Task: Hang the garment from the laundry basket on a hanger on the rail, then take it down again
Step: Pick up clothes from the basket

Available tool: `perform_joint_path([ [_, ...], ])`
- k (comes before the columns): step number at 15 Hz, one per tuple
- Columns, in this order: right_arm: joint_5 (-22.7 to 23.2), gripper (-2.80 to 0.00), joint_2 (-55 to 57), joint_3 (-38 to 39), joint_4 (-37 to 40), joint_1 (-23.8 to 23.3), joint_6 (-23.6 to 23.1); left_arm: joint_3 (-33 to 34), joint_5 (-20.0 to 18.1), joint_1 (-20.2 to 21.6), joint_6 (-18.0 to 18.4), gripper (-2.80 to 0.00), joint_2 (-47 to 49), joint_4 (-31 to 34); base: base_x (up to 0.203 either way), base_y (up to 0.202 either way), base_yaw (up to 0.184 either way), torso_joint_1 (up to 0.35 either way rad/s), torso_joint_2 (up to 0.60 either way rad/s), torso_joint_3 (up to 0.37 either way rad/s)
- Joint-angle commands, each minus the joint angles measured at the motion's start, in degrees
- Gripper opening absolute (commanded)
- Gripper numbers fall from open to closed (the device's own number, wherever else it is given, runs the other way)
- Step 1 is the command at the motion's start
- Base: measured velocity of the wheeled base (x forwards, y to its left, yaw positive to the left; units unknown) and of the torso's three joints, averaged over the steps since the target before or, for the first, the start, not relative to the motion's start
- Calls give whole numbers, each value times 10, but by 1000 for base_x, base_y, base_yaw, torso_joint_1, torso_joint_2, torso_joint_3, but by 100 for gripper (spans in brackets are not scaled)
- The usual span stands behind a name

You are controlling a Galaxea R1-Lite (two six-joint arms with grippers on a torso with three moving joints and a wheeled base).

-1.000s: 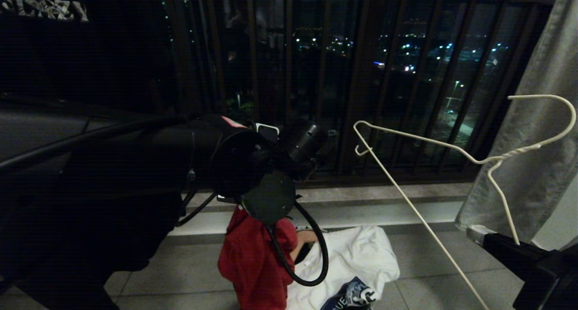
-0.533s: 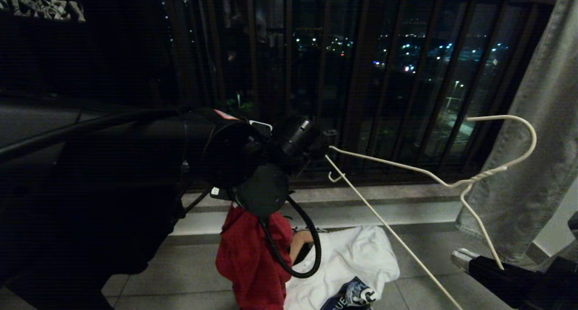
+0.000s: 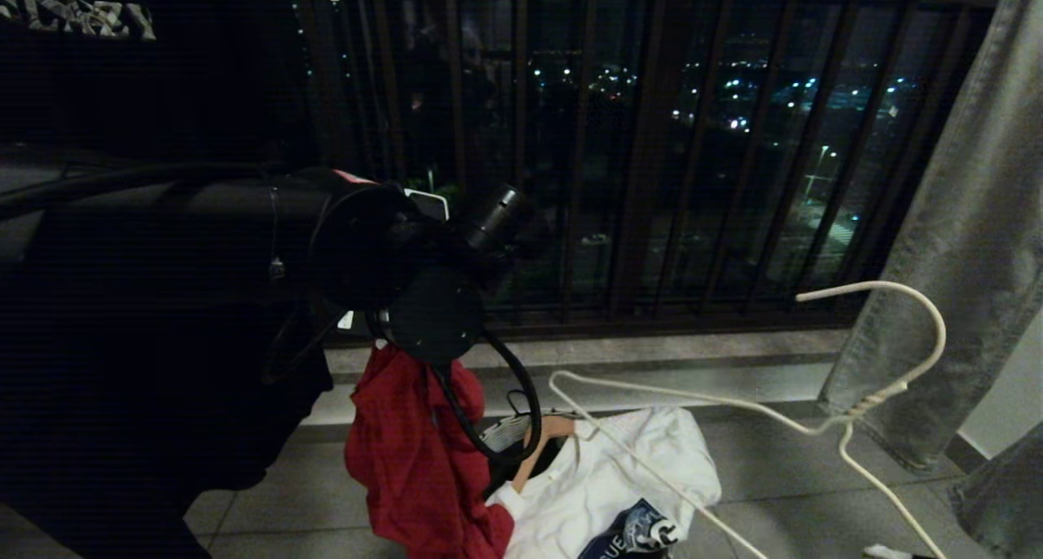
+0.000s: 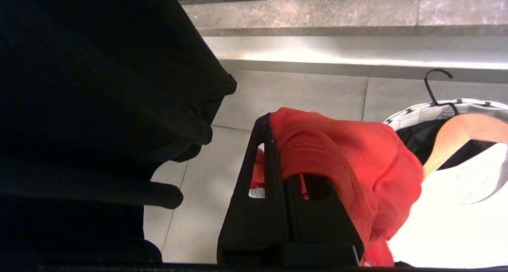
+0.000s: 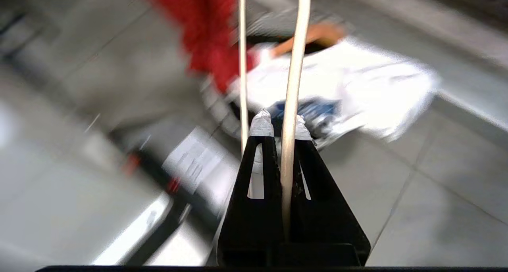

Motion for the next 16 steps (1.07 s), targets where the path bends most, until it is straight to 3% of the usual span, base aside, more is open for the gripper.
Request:
perform_joint_path([
  [1,38,-280,-43,-48,93,10,-12,1,3,1,-2,-280,-6,2,0,0,0,0,0,0],
  [5,78,-280,-30,-72,108,12,-35,1,-15,-4,-2,-280,-5,3,0,0,0,0,0,0],
  [10,103,-280,-17,-100,109,22,-61,-6,-90,-8,-13,-280,-3,16,0,0,0,0,0,0],
  [12,105,-280,0,-113,109,39,-80,-6,-139,-15,-20,-280,-8,17,0,0,0,0,0,0],
  [15,105,-280,28,-117,108,68,-98,-4,-144,-34,-30,-280,-10,34,0,0,0,0,0,0],
  [16,105,-280,40,-118,106,70,-107,-8,-144,-47,-48,-280,-9,52,0,0,0,0,0,0],
])
